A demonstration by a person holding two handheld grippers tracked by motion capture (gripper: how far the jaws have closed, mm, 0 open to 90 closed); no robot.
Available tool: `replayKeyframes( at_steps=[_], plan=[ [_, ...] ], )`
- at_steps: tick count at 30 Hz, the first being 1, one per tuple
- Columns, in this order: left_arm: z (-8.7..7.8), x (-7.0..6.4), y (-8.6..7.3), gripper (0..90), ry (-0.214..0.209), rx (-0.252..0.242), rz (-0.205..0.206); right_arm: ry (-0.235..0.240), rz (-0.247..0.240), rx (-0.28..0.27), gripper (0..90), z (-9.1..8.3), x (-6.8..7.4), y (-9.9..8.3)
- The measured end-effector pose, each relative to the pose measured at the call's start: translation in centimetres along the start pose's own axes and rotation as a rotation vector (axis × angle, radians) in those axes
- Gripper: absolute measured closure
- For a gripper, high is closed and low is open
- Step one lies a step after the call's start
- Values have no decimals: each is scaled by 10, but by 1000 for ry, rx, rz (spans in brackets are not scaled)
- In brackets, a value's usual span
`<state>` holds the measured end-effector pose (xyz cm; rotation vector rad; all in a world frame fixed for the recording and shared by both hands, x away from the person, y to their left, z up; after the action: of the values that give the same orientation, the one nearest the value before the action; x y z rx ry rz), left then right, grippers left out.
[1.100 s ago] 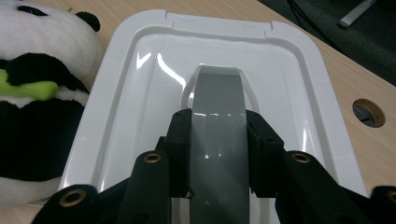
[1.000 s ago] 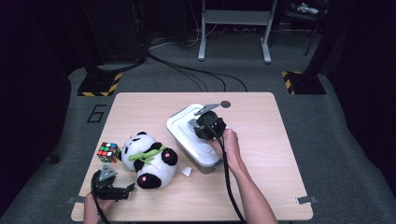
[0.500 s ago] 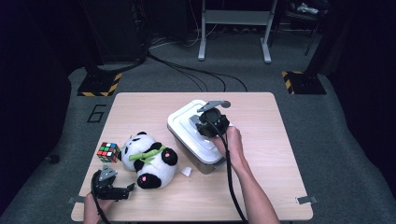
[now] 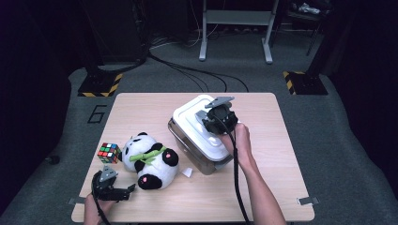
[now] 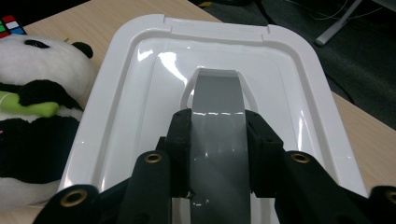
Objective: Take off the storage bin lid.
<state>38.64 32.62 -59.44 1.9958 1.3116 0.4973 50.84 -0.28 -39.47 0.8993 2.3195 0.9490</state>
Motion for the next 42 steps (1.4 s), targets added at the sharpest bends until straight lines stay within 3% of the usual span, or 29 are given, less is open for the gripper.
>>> replayKeyframes(
  at_steps=[13,15,16,42],
  plan=[
    [-1,0,-1,4,-5,17,5,-25,33,-3,666,-15,-17,-7],
    [-1,0,-1,4,-6,18,5,-31,18,-15,666,-17,-22,-7],
    [-1,0,-1,4,-6,18,6,-32,39,-6,666,-19,-22,-8],
    [0,0,0,5,-1,5,2,-130,119,-22,666,-47,-75,-33]
  ],
)
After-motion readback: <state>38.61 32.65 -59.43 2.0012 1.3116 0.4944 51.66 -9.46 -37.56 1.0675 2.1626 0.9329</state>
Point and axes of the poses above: each handheld gripper's, and its own axes: z roughly forward along the jaws, y roughly out of its top, x roughly to its left, the point moved 9 cm from there along z, roughly forward along the jaws, and after that the axes turned 4 degrees about -z, right-handed, at the moved point
